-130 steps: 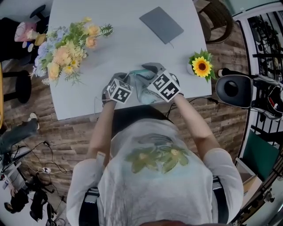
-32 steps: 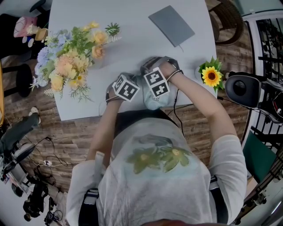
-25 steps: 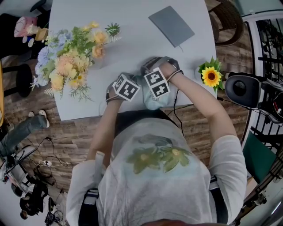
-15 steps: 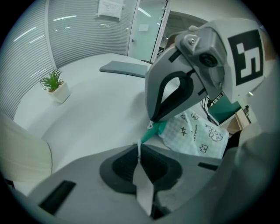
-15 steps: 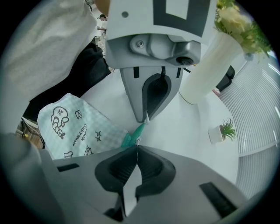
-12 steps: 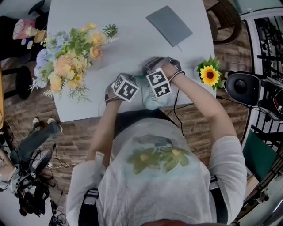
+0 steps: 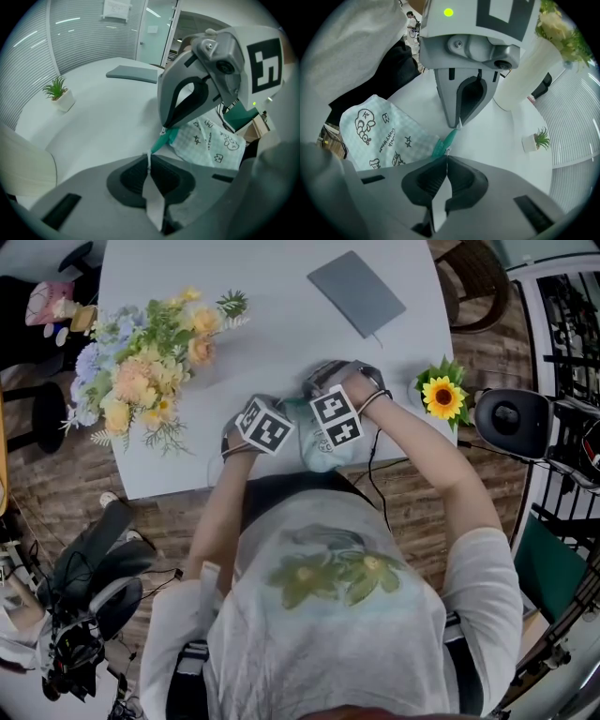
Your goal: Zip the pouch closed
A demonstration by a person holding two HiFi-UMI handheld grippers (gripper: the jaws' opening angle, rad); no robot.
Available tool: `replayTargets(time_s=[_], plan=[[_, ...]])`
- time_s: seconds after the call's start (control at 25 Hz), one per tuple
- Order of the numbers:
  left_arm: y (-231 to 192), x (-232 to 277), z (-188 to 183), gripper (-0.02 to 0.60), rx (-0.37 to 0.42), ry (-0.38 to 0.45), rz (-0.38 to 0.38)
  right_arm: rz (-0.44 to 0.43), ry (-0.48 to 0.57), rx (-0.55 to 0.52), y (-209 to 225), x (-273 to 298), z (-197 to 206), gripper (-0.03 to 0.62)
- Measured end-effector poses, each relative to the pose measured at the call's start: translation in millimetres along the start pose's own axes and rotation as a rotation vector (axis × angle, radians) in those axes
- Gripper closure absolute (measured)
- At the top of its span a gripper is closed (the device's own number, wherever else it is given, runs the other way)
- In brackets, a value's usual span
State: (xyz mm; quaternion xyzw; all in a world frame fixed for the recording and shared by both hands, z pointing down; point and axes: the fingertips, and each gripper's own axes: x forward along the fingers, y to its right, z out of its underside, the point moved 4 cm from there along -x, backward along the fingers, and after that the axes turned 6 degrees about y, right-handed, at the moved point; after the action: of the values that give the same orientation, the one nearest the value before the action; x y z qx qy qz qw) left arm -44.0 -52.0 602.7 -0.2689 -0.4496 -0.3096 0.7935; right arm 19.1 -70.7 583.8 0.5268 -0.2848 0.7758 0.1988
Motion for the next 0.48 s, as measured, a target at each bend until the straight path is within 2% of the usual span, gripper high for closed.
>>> replayTargets(time_s=[0.48], plan=[[1.4,0.8,-0.2,0.557,0.026,-0.009,-0.018,0.014,-0.012,0.007,-2.9,-3.4,1.3,0.576]])
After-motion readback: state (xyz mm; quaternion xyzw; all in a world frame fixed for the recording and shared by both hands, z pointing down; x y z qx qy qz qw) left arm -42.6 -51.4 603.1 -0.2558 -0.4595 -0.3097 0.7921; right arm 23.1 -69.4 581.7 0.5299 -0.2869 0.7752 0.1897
